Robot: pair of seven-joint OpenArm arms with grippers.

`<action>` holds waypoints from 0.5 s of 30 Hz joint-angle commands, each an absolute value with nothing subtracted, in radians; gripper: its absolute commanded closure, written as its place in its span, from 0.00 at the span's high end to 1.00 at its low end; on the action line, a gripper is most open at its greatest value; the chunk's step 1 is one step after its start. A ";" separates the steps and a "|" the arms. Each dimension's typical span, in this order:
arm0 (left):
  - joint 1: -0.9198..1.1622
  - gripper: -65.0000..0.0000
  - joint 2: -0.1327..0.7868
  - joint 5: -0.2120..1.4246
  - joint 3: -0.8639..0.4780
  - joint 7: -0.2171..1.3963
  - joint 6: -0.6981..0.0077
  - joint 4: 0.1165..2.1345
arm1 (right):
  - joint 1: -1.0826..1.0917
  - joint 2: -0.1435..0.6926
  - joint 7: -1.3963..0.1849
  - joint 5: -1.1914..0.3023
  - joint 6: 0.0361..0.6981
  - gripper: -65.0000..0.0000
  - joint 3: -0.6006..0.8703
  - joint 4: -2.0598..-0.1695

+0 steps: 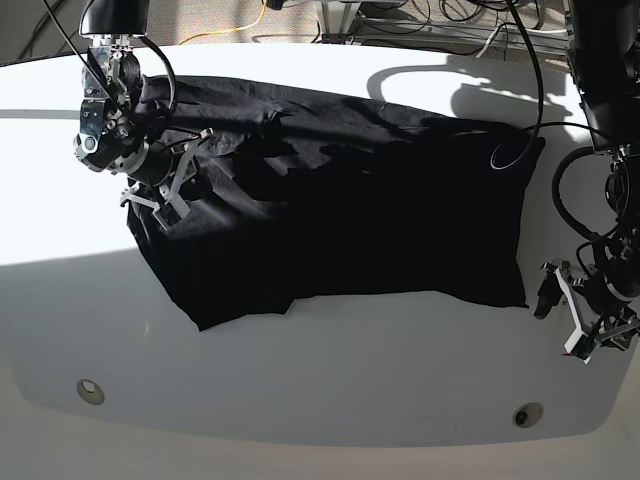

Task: Layout the t-shirt on the table in an organized manner, then fold the t-shirt properly
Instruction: 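Move the left gripper onto the shirt body and grasp the fabric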

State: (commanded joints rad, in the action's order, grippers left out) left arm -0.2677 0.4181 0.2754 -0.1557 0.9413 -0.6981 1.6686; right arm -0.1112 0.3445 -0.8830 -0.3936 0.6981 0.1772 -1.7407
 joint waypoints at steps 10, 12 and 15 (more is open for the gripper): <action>-0.105 0.79 0.186 0.085 -0.151 0.941 -0.638 1.718 | -0.114 0.334 -0.883 -0.394 0.698 0.18 0.177 -1.739; -0.104 0.79 0.145 0.025 -0.151 0.931 -0.616 1.712 | -0.114 0.332 -0.883 -0.394 0.698 0.18 0.177 -1.739; -0.099 0.79 0.097 -0.085 -0.151 0.891 -0.587 1.675 | -0.116 0.332 -0.883 -0.394 0.698 0.18 0.177 -1.739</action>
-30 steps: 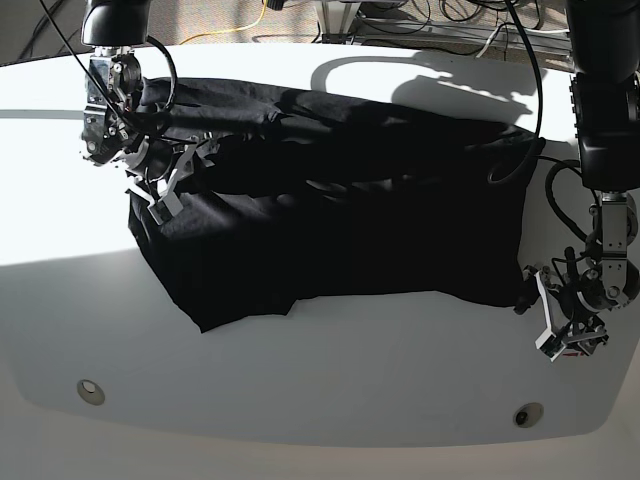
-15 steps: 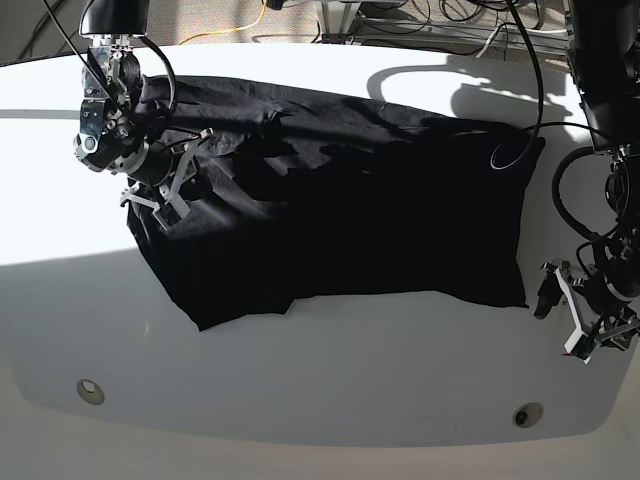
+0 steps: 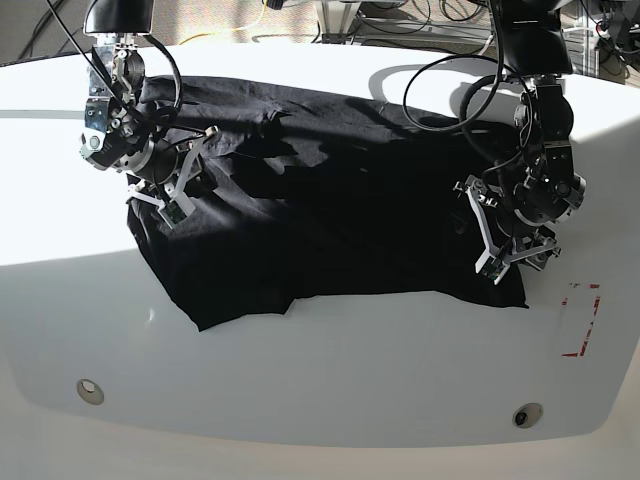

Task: Layout the t-shirt on the table in an organized manner, then fold the t-shirt properly
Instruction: 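Move the left gripper onto the shirt body and grasp the fabric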

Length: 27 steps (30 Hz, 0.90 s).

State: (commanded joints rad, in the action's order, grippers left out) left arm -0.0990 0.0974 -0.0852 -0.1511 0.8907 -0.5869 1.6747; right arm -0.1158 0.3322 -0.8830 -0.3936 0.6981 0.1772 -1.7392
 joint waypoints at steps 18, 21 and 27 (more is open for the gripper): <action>-0.099 0.79 -0.013 -0.245 -0.157 0.792 -0.581 1.552 | -0.117 0.331 -0.883 -0.394 0.698 0.18 0.177 -1.739; -0.097 0.79 -0.018 -0.245 -0.157 0.792 -0.581 1.554 | -0.127 0.331 -0.883 -0.394 0.698 0.18 0.177 -1.739; -0.097 0.53 -0.018 -0.246 -0.157 0.792 -0.581 1.547 | -0.134 0.331 -0.883 -0.394 0.698 0.18 0.179 -1.741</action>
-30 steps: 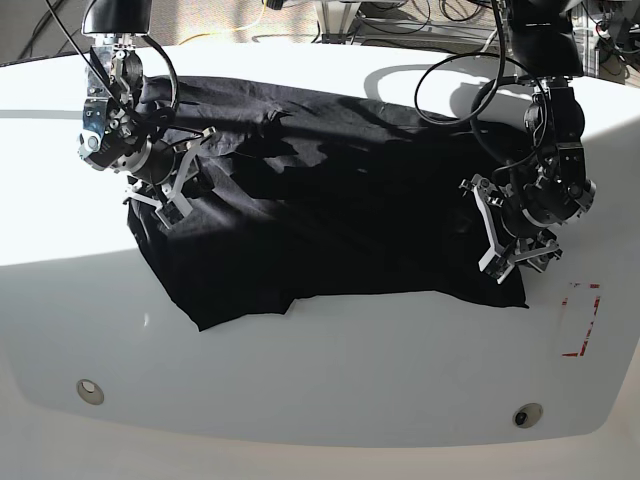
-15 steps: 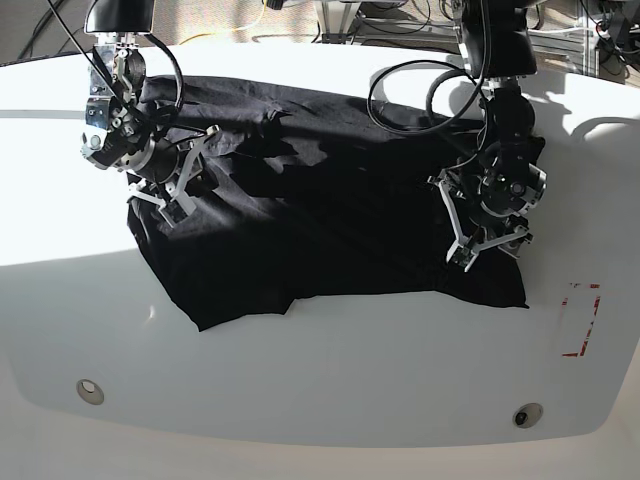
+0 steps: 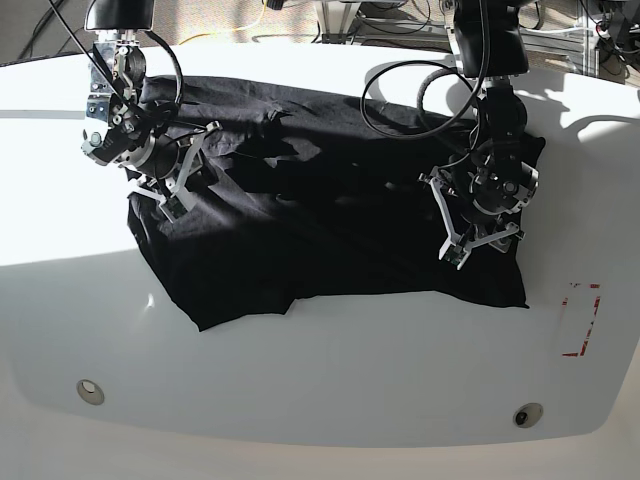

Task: Layout the t-shirt on the table in an organized manner, then fold the t-shirt properly
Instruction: 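Move the left gripper onto the shirt body and grasp the fabric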

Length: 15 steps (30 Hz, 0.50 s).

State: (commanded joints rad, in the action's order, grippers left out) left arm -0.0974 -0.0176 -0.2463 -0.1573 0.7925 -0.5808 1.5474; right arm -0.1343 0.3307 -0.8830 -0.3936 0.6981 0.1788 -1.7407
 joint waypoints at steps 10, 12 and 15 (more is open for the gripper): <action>-0.097 0.02 -0.004 -0.251 -0.159 0.792 -0.581 1.549 | -0.137 0.331 -0.883 -0.394 0.698 0.18 0.206 -1.739; -0.097 0.01 0.015 -0.251 -0.159 0.792 -0.581 1.554 | -0.137 0.331 -0.883 -0.394 0.698 0.18 0.222 -1.739; -0.102 0.00 0.045 -0.251 -0.159 0.811 -0.581 1.554 | -0.137 0.331 -0.883 -0.394 0.698 0.18 0.236 -1.738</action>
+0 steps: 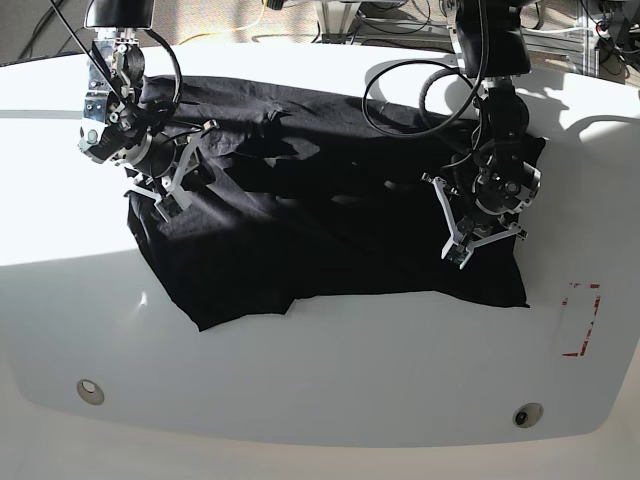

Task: Layout the t-shirt on the table in an organized manner, then fold the t-shirt properly
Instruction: 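Move the left gripper onto the shirt body and grasp the fabric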

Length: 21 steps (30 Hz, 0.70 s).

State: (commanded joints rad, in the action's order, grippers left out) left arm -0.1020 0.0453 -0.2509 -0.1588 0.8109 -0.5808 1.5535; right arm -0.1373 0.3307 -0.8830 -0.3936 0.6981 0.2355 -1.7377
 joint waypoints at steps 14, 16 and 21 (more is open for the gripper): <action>-0.183 0.00 0.246 -0.248 -0.160 0.889 -0.688 1.636 | -0.137 0.332 -0.881 -0.394 0.698 0.18 0.236 -1.699; -0.194 0.00 0.265 -0.248 -0.174 0.891 -0.698 1.636 | -0.139 0.332 -0.881 -0.394 0.698 0.18 0.236 -1.699; -0.200 0.00 0.297 -0.248 -0.208 0.891 -0.698 1.635 | -0.139 0.331 -0.880 -0.394 0.698 0.18 0.231 -1.701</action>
State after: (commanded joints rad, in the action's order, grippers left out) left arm -0.2002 0.2969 -0.2478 -0.2079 0.8907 -0.6981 1.6349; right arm -0.1389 0.3307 -0.8800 -0.3936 0.6981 0.2309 -1.7008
